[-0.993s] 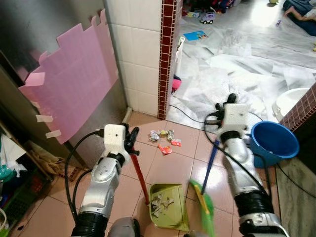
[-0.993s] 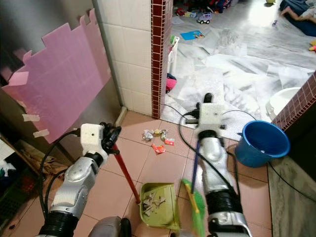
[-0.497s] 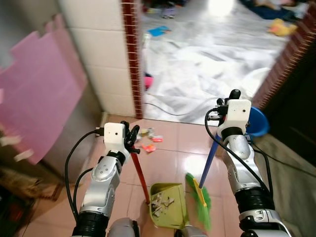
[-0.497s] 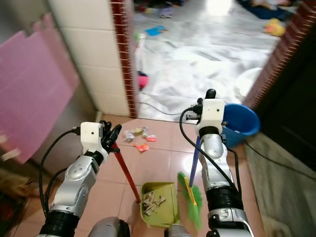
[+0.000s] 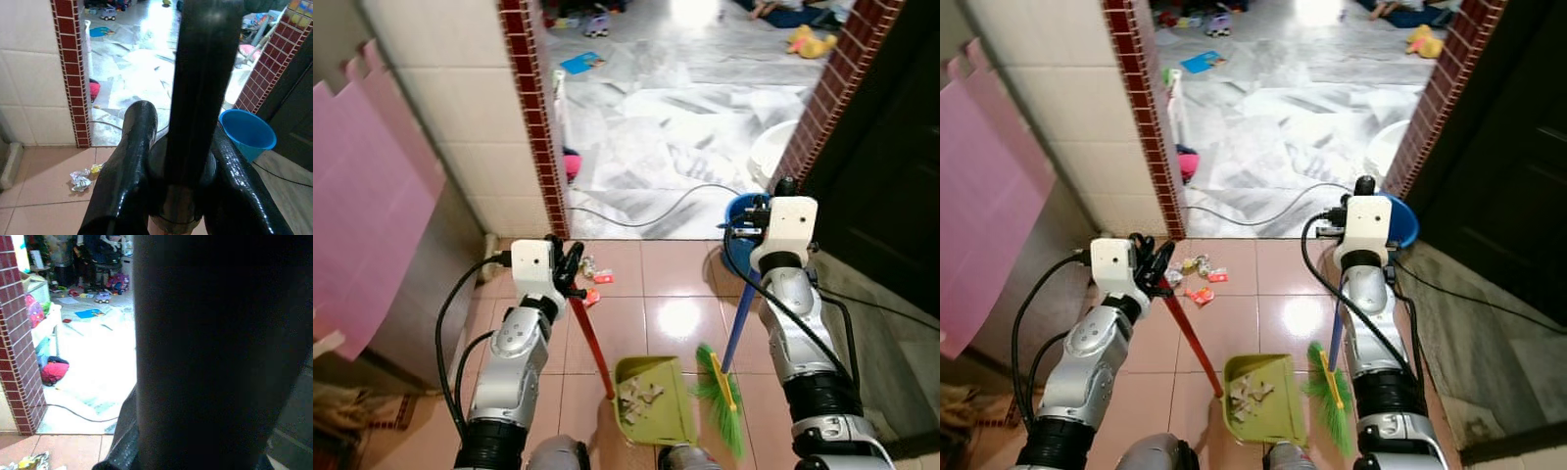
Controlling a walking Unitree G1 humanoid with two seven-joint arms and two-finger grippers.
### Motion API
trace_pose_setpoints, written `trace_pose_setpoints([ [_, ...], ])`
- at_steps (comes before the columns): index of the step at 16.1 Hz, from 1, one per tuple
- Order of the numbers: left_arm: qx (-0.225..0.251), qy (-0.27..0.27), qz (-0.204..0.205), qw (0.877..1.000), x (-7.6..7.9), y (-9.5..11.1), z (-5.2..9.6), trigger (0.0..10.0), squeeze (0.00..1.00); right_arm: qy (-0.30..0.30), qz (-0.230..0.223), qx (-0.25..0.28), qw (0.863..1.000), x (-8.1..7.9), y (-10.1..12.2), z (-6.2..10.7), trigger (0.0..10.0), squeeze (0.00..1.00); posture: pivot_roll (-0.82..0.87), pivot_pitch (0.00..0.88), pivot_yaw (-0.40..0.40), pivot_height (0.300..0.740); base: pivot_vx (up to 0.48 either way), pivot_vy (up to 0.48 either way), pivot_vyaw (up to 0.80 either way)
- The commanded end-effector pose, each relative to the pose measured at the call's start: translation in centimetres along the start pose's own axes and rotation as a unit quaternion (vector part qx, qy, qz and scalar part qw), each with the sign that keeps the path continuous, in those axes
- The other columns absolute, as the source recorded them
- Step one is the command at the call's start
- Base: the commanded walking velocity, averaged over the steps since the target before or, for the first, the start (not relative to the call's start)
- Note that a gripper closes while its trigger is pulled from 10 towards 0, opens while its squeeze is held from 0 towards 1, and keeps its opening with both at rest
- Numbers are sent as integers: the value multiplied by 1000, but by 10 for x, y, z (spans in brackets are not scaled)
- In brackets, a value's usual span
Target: Sweep floor
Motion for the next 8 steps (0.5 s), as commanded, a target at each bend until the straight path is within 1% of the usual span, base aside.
trace_pose_setpoints([
  [1,33,-5,5,999,2,18,-3,10000,0,-5,6,7,1000,0,3,-1,10000,0,15,0,23,740,0,0,-800],
  [4,33,-9,8,999,4,18,-3,10000,0,-6,7,6,1000,0,2,-1,10000,0,15,0,23,740,0,0,-800],
  [8,33,-15,10,999,6,18,-3,10000,0,-8,7,6,1000,1,3,-2,10000,0,13,0,23,740,247,0,-800],
])
Point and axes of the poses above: a point about 5 cm out from each wrist's last joint towards the gripper, its own z axis pointing back from the gripper into the wrist, its own y axis along the axis of the wrist's last joint, x = y × z, the point moved 3 cm from there along -z, pointing out of the wrist towards the gripper, and after that the axes turned 7 degrees about -z, right-handed, at the moved point
